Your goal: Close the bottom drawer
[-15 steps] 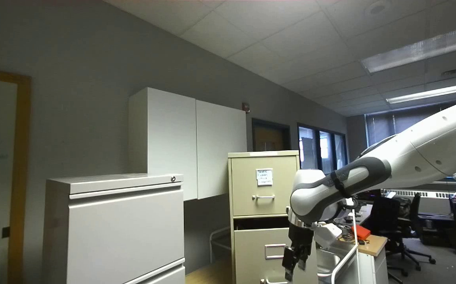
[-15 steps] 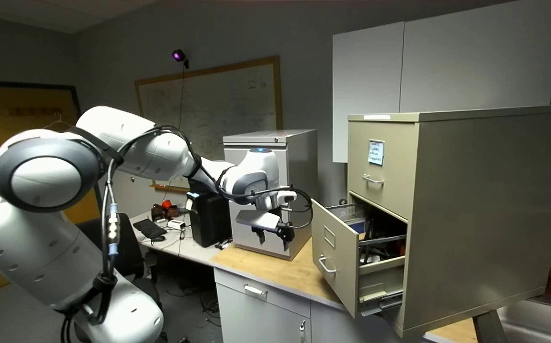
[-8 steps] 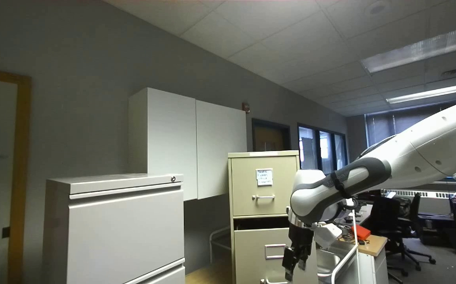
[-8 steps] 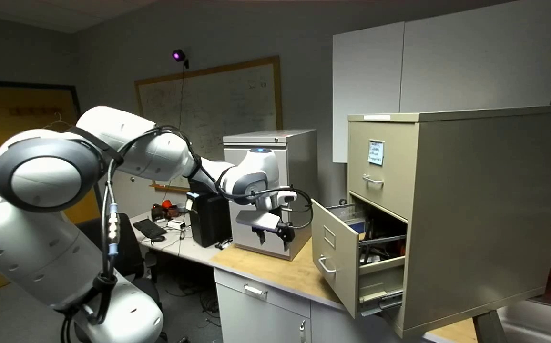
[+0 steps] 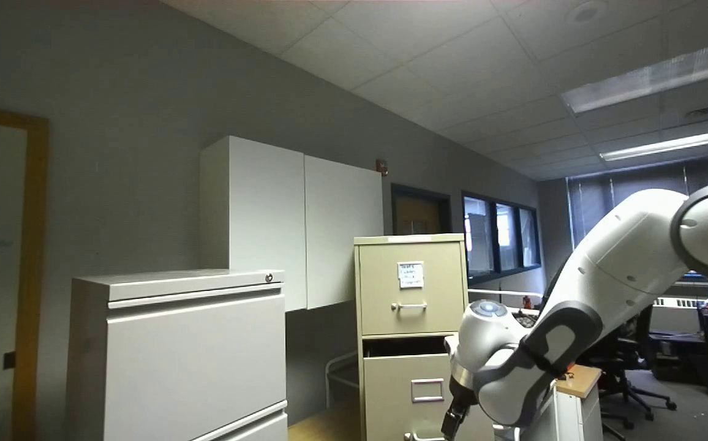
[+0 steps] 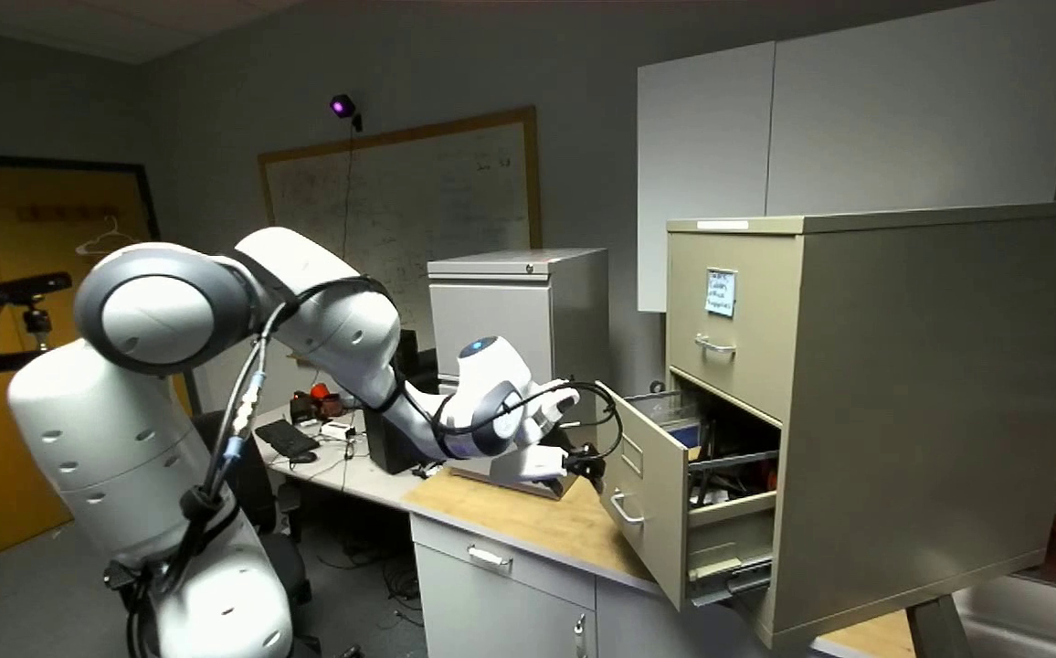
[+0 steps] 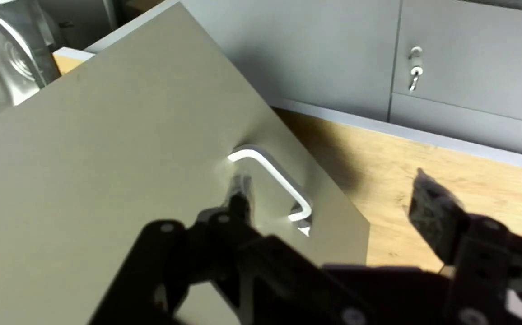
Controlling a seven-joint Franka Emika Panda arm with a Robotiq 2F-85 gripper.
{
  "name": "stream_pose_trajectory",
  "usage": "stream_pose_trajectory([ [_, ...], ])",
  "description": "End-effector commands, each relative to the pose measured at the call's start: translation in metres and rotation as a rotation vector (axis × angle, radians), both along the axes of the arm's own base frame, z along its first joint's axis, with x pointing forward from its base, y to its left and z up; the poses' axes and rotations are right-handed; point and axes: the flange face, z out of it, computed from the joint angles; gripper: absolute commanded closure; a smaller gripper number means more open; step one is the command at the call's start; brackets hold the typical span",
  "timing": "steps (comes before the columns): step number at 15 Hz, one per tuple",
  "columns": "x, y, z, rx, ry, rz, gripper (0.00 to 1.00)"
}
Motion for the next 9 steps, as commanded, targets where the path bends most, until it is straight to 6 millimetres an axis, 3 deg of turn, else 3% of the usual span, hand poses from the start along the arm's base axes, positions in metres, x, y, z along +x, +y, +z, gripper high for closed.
stream_pose_trajectory([
  [1, 0.025, -0.028, -0.006, -0.105, -0.093, 0.052, 0.41],
  [9, 0.071, -0.051, 0.065, -0.404, -0.243, 0.206, 1.00],
])
